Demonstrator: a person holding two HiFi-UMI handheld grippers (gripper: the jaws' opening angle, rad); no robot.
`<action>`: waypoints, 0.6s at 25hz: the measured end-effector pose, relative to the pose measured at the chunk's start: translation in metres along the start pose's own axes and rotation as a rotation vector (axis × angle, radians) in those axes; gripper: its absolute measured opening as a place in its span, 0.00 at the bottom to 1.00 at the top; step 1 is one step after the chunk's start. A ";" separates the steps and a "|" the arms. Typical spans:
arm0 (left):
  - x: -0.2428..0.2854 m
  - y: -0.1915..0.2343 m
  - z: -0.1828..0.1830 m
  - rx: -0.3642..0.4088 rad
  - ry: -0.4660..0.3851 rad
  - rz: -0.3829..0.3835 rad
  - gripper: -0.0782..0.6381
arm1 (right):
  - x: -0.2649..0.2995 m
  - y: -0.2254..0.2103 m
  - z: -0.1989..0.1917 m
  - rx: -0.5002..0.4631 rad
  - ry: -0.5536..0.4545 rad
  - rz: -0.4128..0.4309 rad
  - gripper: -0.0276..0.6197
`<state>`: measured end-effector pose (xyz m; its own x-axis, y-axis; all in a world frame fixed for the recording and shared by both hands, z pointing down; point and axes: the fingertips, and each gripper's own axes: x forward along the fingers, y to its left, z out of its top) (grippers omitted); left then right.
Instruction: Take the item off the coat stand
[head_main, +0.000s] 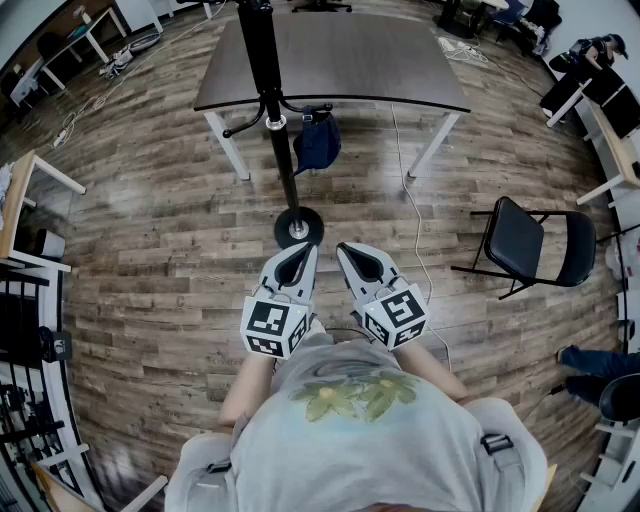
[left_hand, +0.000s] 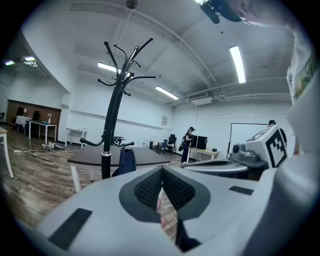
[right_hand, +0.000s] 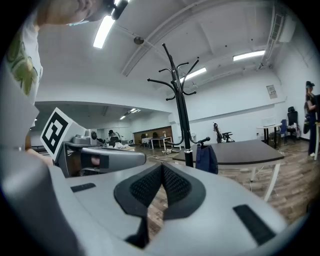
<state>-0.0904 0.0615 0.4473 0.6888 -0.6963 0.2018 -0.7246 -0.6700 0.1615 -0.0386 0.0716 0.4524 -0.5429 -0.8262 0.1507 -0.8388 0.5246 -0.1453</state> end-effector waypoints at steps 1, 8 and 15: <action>0.000 0.002 -0.001 -0.004 0.002 -0.002 0.13 | 0.002 0.001 -0.001 -0.002 0.000 -0.002 0.05; 0.001 0.017 -0.006 -0.013 -0.004 0.007 0.13 | 0.010 0.002 0.003 0.017 -0.048 -0.040 0.05; 0.011 0.019 -0.004 -0.011 -0.010 0.010 0.13 | 0.013 -0.004 0.004 0.010 -0.046 -0.037 0.05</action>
<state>-0.0970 0.0418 0.4562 0.6818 -0.7054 0.1938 -0.7315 -0.6603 0.1702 -0.0425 0.0576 0.4507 -0.5089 -0.8536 0.1112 -0.8576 0.4917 -0.1507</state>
